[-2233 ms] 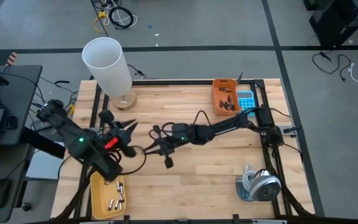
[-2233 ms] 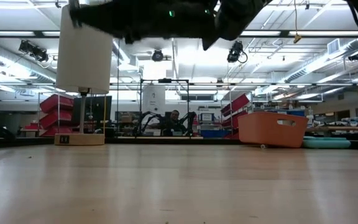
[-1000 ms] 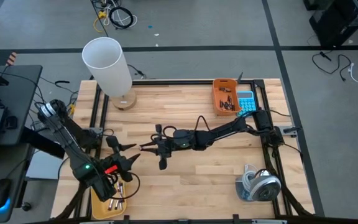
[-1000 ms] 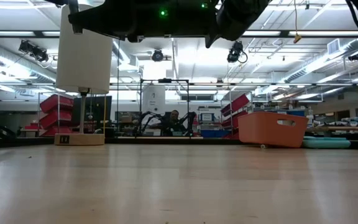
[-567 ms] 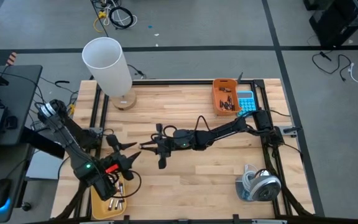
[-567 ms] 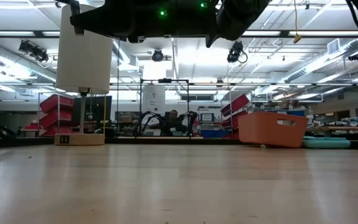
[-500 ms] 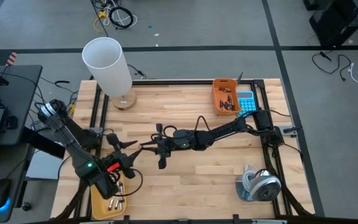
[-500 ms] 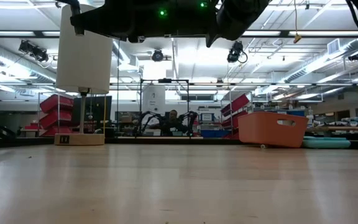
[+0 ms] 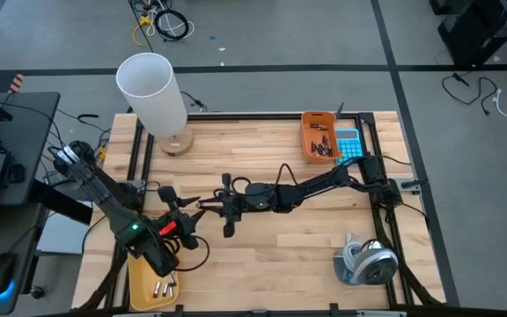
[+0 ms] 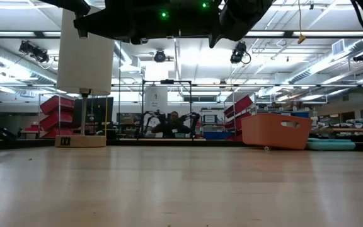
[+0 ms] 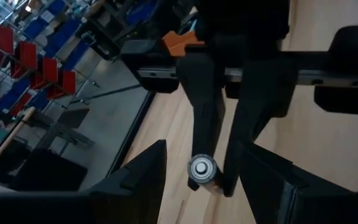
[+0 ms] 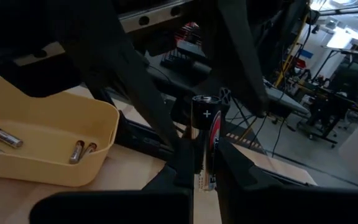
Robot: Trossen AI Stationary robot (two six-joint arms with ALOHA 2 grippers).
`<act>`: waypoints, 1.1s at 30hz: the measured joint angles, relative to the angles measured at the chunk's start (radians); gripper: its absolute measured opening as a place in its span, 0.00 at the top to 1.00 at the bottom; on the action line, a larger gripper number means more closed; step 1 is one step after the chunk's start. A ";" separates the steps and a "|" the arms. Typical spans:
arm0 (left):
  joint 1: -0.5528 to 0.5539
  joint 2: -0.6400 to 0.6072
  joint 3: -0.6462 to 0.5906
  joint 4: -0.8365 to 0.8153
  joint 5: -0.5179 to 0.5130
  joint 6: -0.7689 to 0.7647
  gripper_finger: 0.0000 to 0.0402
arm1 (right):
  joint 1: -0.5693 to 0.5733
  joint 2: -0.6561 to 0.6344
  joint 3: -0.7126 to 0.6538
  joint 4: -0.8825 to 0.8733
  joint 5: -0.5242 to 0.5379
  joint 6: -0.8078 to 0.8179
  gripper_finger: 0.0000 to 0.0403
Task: Sort batteries
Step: Put the silver battery into the yellow bin
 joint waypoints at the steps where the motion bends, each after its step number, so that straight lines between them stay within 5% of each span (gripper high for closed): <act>1: 0.001 0.000 0.000 0.005 0.001 0.005 0.52 | 0.000 0.000 0.000 0.000 0.000 0.000 0.94; 9: 0.000 0.000 0.000 0.004 0.015 0.028 0.58 | 0.000 0.000 0.000 0.000 0.000 0.000 0.94; 21: 0.000 0.000 0.000 0.007 0.015 0.041 0.90 | 0.001 0.000 0.000 -0.005 0.000 -0.026 0.90; 33: -0.007 0.000 0.021 -0.022 -0.003 0.058 0.91 | 0.002 -0.001 0.000 -0.003 0.001 -0.010 0.71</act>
